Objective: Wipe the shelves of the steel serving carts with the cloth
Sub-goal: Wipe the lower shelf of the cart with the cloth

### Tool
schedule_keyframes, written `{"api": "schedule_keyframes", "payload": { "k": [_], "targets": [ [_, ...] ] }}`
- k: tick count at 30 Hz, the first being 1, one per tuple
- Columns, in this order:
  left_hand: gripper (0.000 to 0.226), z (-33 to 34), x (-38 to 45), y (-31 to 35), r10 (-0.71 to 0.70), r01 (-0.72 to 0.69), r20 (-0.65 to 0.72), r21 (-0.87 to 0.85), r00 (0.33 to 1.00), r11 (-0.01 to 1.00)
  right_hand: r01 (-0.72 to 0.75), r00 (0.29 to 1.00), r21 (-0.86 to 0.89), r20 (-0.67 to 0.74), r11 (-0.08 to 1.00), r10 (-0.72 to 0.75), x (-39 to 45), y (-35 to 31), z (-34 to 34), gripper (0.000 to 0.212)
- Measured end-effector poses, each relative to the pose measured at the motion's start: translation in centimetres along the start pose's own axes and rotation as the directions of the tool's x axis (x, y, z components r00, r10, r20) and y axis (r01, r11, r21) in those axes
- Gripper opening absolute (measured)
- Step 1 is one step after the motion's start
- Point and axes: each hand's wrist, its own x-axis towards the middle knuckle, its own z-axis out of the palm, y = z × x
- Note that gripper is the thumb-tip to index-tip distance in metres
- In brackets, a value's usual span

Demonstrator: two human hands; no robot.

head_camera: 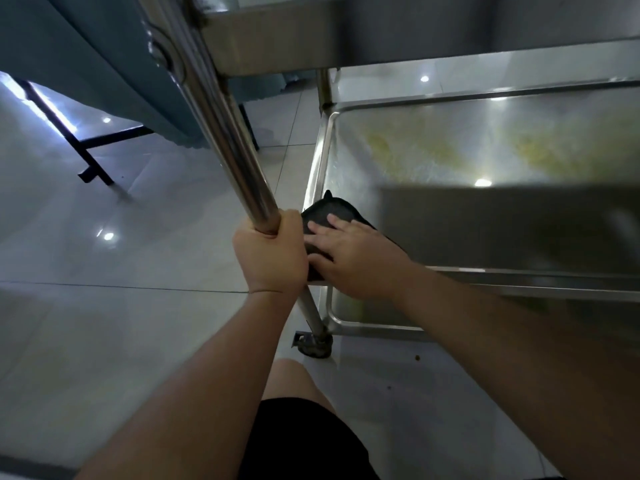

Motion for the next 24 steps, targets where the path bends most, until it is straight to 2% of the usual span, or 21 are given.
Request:
{"api": "schedule_keyframes", "payload": {
  "k": [6,9,12,16,17,18,20,22,24],
  "targets": [
    [0.024,-0.1,-0.4,0.4,-0.082,0.082,0.002,0.007,0.997,0.997,-0.042,0.998,-0.044,-0.053,0.998,0.039,-4.6,1.2,-0.3,0.055],
    [0.036,-0.2,-0.7,0.7,-0.069,0.07,-0.019,0.039,0.997,0.997,-0.089,0.994,-0.042,-0.072,0.995,0.086,-6.4,2.8,-0.7,0.055],
    [0.041,-0.3,-1.3,1.2,-0.022,0.027,-0.039,0.131,0.999,0.991,-0.128,0.99,-0.068,-0.076,0.99,0.122,-8.2,4.9,-1.3,0.057],
    [0.025,-0.9,-1.8,1.2,-0.047,0.056,-0.039,0.264,0.998,0.963,-0.175,0.982,-0.071,-0.088,0.982,0.168,-11.2,8.4,-2.3,0.061],
    [0.03,-1.3,-2.4,1.0,-0.045,0.057,-0.046,0.305,0.998,0.951,-0.188,0.979,-0.079,-0.095,0.979,0.181,-12.1,9.3,-2.5,0.062],
    [0.038,-1.9,-3.3,0.7,-0.001,0.027,-0.073,0.352,0.997,0.936,-0.201,0.976,-0.086,-0.103,0.976,0.192,-12.8,10.2,-2.7,0.064],
    [0.047,-2.9,-6.5,-0.7,0.205,-0.14,-0.104,0.438,0.973,0.888,-0.218,0.972,-0.092,-0.116,0.972,0.207,-14.1,11.7,-3.0,0.069],
    [0.041,-3.1,-10.5,-1.7,0.289,-0.271,0.031,0.456,0.957,0.848,-0.194,0.976,-0.101,-0.121,0.976,0.181,-15.0,12.7,-3.2,0.074],
    [0.039,-2.2,-12.9,-2.2,0.257,-0.325,0.21,0.431,0.944,0.842,-0.153,0.983,-0.127,-0.118,0.98,0.139,-15.7,13.4,-3.3,0.073]
  ]
}}
